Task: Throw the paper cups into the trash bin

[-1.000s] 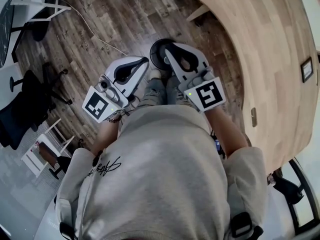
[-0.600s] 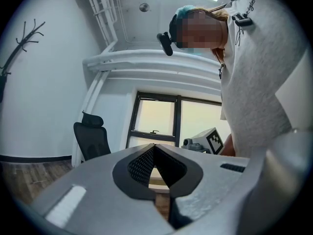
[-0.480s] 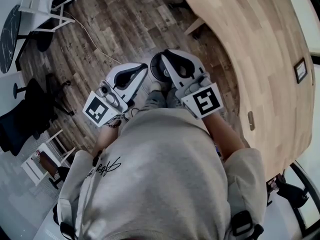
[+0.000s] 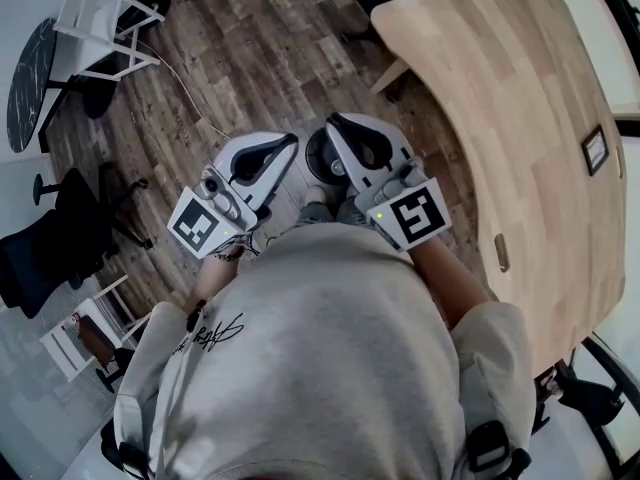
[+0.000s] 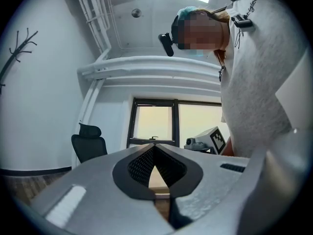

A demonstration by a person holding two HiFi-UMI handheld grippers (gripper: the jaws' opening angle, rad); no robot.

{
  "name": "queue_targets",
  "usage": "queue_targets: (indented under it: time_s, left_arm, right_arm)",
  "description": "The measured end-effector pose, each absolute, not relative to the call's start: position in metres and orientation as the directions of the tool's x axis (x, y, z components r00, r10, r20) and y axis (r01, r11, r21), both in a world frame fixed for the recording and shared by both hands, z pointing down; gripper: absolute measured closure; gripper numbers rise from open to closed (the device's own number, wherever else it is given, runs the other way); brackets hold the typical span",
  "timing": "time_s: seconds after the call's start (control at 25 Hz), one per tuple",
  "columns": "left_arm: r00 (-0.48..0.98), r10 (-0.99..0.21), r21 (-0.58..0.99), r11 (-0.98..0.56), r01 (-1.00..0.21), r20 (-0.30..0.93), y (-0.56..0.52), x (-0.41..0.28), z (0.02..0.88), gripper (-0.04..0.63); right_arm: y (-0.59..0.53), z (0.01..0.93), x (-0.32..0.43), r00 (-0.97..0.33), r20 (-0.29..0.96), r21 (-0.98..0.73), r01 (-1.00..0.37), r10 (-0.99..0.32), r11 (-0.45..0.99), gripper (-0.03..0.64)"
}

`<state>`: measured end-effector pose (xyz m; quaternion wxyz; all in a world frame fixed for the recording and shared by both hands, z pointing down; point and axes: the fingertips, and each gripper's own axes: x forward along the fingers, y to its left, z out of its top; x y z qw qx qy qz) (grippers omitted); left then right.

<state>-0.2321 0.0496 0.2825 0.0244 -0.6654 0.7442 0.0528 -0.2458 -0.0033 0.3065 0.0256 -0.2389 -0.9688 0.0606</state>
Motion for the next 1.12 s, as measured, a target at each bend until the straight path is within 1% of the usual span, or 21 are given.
queue_targets:
  time_s: [0.28, 0.64, 0.92, 1.04, 1.12]
  left_arm:
    - [-0.112, -0.986, 0.018, 0.11, -0.994, -0.122, 0.05, -0.232, 0.27, 0.595]
    - [-0.128, -0.982, -0.006, 0.13, -0.992, -0.142, 0.058, -0.233, 0.256, 0.595]
    - [-0.135, -0.978, -0.019, 0.14, -0.99, -0.157, 0.061, -0.229, 0.252, 0.595]
    - [-0.135, -0.978, -0.021, 0.14, -0.99, -0.156, 0.061, -0.228, 0.252, 0.595]
    - [-0.138, -0.978, -0.021, 0.144, -0.989, -0.158, 0.062, -0.227, 0.253, 0.595]
  right_arm:
    - [0.0, 0.291, -0.248, -0.881, -0.018, -0.113, 0.471, 0.472, 0.875, 0.589]
    - [0.006, 0.282, -0.244, -0.879, -0.035, -0.096, 0.477, 0.476, 0.874, 0.589]
    - [0.006, 0.274, -0.241, -0.882, -0.085, -0.067, 0.469, 0.463, 0.881, 0.589]
    - [0.009, 0.279, -0.236, -0.878, -0.042, -0.09, 0.478, 0.476, 0.874, 0.592]
    - [0.01, 0.28, -0.235, -0.877, -0.036, -0.097, 0.48, 0.479, 0.872, 0.594]
